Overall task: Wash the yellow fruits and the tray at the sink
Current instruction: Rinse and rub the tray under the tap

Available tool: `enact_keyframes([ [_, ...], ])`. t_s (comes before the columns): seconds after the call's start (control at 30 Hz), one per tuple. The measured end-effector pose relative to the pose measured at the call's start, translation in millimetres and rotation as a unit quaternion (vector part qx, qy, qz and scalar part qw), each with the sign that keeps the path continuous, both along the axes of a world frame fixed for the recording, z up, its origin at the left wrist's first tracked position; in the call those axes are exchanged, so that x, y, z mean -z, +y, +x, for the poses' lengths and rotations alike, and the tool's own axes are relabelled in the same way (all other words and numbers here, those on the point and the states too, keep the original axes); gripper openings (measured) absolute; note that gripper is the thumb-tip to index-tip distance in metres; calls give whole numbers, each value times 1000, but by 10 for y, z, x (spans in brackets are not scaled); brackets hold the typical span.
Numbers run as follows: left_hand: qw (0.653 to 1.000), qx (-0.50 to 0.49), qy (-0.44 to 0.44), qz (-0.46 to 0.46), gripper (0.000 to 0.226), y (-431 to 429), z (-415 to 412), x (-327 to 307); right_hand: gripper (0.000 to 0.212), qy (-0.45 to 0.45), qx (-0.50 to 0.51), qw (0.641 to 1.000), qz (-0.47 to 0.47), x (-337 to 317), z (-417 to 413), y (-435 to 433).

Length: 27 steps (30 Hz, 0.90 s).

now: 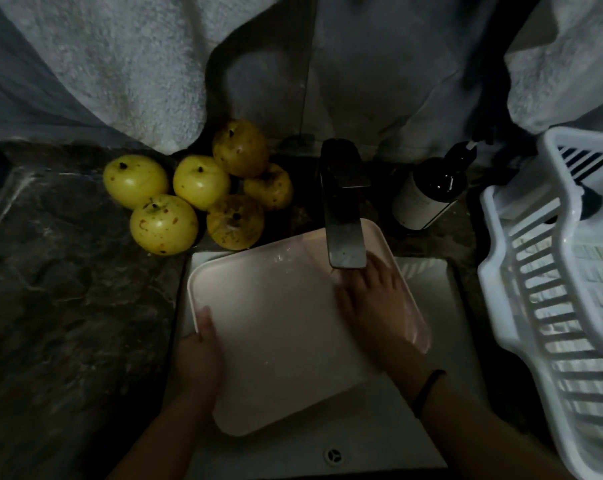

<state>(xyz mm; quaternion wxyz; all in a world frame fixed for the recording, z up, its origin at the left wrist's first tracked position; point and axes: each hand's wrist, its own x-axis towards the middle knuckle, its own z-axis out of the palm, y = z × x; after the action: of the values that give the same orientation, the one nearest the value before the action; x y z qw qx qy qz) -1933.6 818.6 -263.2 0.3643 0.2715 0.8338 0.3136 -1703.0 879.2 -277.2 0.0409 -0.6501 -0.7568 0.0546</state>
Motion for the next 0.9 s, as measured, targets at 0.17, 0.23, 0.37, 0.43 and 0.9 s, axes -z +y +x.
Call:
enact_keyframes([
  [0.17, 1000, -18, 8, 5, 67, -21, -4, 53, 63, 214, 148, 965, -16, -124, -303, 340],
  [0.23, 999, -29, 16, 14, 67, -38, 16, 62, 61, 286, 169, 942, -41, -133, -549, 340],
  [0.37, 1000, -16, 19, 3, 67, -37, 7, 104, 46, 118, -51, 991, -16, -4, -945, 161],
  [0.43, 999, -10, 29, 11, 67, -28, -7, 108, 50, 92, -107, 990, 23, 32, -1097, 53],
  [0.9, 999, -38, -9, -29, 74, 1, -58, 106, 57, -46, -217, 975, -2, 170, -444, -329],
])
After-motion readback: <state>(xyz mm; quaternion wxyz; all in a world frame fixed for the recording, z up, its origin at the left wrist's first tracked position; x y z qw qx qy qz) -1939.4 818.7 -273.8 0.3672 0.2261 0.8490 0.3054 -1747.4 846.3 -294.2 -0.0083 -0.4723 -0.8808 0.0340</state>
